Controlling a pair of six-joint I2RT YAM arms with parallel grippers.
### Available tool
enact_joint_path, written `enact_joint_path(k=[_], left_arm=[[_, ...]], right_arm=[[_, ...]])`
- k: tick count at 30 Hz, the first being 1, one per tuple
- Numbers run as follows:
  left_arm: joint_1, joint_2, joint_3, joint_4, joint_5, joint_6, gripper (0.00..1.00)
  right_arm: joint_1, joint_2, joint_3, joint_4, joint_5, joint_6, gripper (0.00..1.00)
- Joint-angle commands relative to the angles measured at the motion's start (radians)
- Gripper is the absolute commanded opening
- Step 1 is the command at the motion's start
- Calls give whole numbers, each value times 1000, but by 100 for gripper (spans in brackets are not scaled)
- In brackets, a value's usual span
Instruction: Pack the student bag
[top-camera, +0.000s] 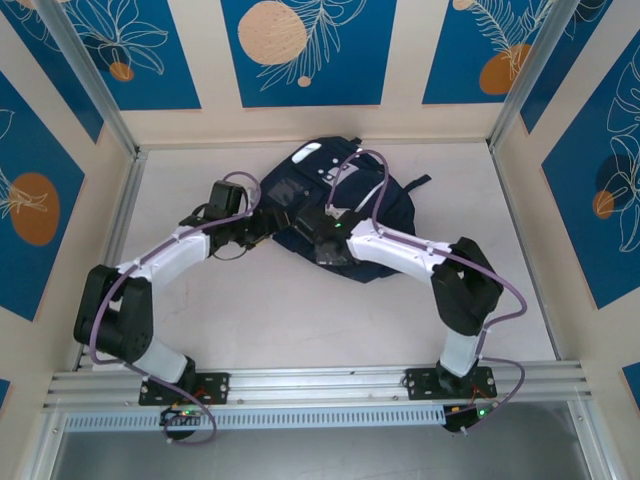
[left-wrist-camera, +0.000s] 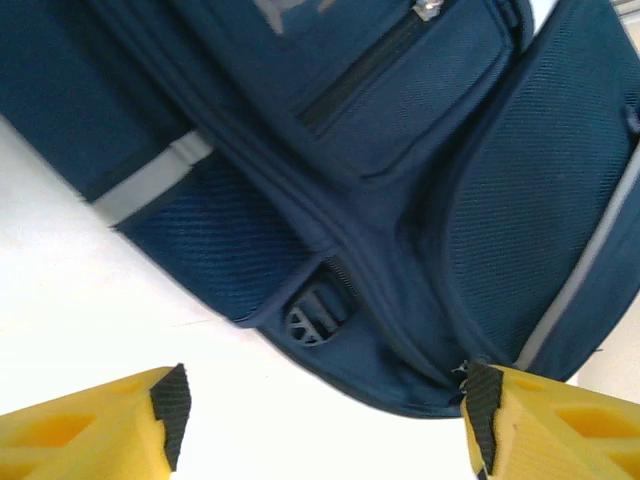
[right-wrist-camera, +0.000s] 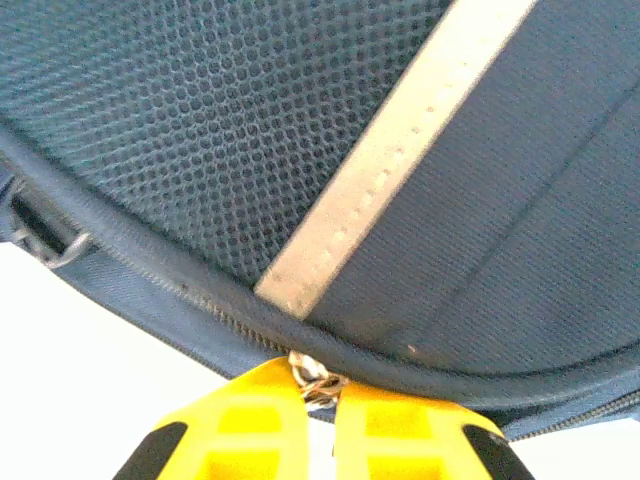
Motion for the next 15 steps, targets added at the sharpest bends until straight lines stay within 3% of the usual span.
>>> enact_joint_path(k=[1,5,15], left_arm=[[-25,36,7,123,99,-48,69],[-61,91,35,167,110,-77,67],[-126,233,117,244,77,-166,54]], right_arm=[[-32,-50,-26,82,-153,-73,0],[-55,-57,-40,100,-202,-71,0],[-57,-56,-43,67,-125,-59,0]])
